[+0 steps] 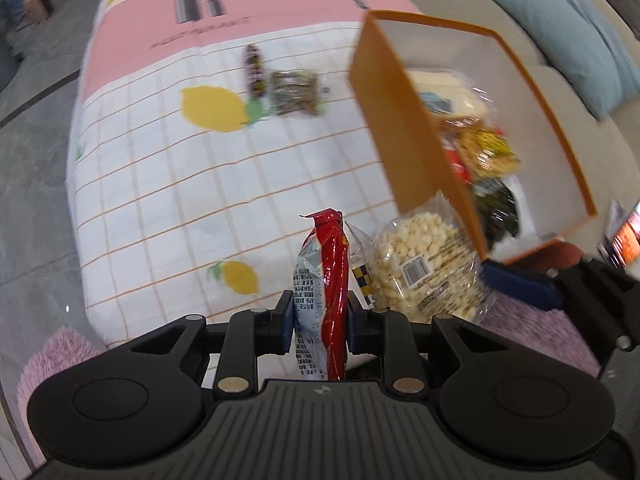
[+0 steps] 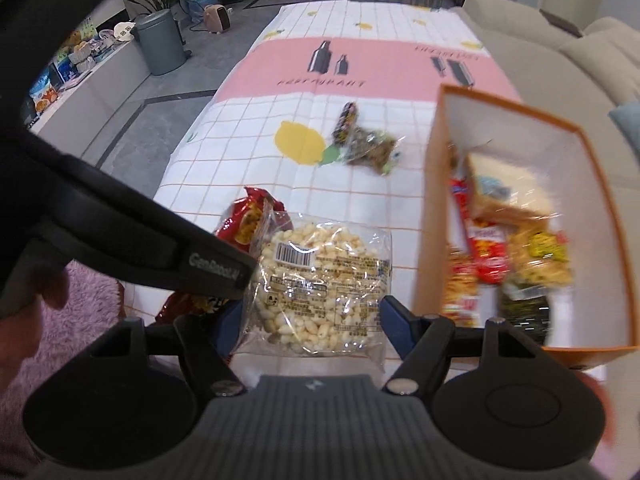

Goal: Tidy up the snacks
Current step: 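Lift and carry the red bag and puffed-snack bag over the orange box with both tools, then lower both bags into the orange box and open both tools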

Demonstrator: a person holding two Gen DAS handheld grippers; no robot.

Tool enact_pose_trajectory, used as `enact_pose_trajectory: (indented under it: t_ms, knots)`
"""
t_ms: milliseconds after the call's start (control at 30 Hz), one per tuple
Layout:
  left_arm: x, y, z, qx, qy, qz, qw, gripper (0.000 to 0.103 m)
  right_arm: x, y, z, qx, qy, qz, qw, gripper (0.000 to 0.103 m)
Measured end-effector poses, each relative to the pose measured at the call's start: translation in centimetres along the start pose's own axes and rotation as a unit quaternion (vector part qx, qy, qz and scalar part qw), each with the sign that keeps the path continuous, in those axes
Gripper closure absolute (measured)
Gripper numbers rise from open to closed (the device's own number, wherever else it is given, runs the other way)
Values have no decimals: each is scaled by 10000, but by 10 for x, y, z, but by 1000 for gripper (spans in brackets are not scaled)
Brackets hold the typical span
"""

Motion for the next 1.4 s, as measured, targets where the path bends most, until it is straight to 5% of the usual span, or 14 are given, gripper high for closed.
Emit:
enact_pose_trajectory:
  t_ms: [333,933,1400]
  knots:
    - [-23,27,-57,330,-920,-86,9952,76,-4,52,-43,511,83,-154,9985,33]
    - [-86,-14,-132,622,-1342,-15,9890,76,-15,21,-151,1074,-459,491,9919,33]
    - [-114,-65,-153,648,-1511,176,9862,76,-7,-24,-192,1001,-541,1093,9875,33]
Point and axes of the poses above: each gripper's, at about its wrist camera, not at the fingertips, and y roughly against the way its jaws point, z to its left, x to its underside, the point moved 4 cm from there along -y, roughly the way its jaws point, and after that the axes turned 6 degrees about -x, right-handed, at the moved point
